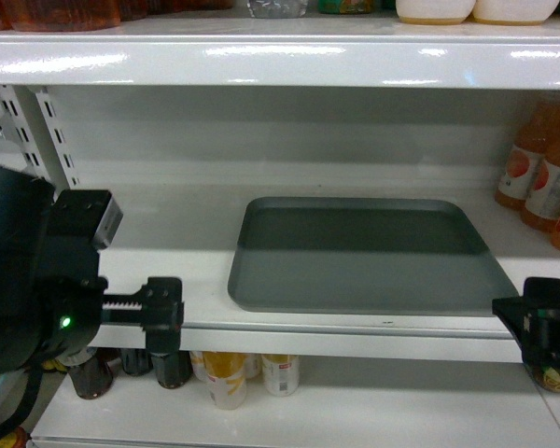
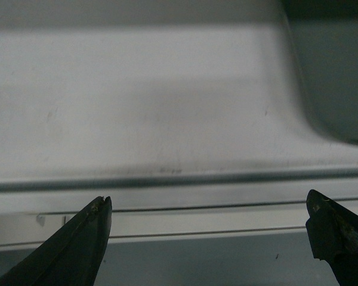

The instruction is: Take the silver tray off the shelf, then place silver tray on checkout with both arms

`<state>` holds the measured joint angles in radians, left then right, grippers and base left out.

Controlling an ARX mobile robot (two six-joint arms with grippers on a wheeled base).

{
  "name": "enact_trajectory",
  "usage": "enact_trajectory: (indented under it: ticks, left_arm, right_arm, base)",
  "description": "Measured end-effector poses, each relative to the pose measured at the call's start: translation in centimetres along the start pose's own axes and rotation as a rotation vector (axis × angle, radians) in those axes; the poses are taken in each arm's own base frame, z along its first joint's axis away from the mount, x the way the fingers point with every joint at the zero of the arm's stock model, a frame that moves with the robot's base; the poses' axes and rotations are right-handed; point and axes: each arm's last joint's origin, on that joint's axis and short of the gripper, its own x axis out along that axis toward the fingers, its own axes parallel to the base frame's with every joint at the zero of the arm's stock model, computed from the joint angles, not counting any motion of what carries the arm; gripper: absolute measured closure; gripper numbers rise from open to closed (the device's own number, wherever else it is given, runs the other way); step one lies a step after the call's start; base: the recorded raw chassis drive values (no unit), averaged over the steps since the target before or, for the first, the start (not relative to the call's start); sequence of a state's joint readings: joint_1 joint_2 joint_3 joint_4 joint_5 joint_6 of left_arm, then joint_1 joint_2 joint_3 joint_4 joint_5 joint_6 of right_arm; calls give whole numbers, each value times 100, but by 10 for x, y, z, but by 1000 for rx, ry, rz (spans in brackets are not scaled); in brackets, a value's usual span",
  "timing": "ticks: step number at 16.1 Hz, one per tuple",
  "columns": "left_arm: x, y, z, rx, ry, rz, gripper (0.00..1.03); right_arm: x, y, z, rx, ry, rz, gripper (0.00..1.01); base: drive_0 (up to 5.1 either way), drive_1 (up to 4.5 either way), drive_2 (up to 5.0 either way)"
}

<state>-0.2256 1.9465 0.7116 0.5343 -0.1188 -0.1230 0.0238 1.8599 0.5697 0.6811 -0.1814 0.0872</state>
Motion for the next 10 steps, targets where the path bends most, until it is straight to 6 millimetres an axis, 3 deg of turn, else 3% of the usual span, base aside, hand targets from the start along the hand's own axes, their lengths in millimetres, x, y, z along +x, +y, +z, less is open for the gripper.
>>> enact_trajectory:
  ticks: [3,8,9,10]
  left_arm:
    - [25,-14,22,-8,-4,-21,5]
    - [64,-42,35,15,39,-27,5]
    - [76,-50,43,17,40,-21,5]
    - [100,-57,51,14,68,34,5]
  right_arm:
    - [31,-4,15,18,6,-5,3]
    - [75,-8,33,23,23,-27,3]
    - [92,-12,39,14,25,-57,3]
    - [122,-22,49,-8,42,-138,3]
  base:
    - [0,0,0]
    - [0,0,0]
    - [0,0,0]
    - [0,0,0]
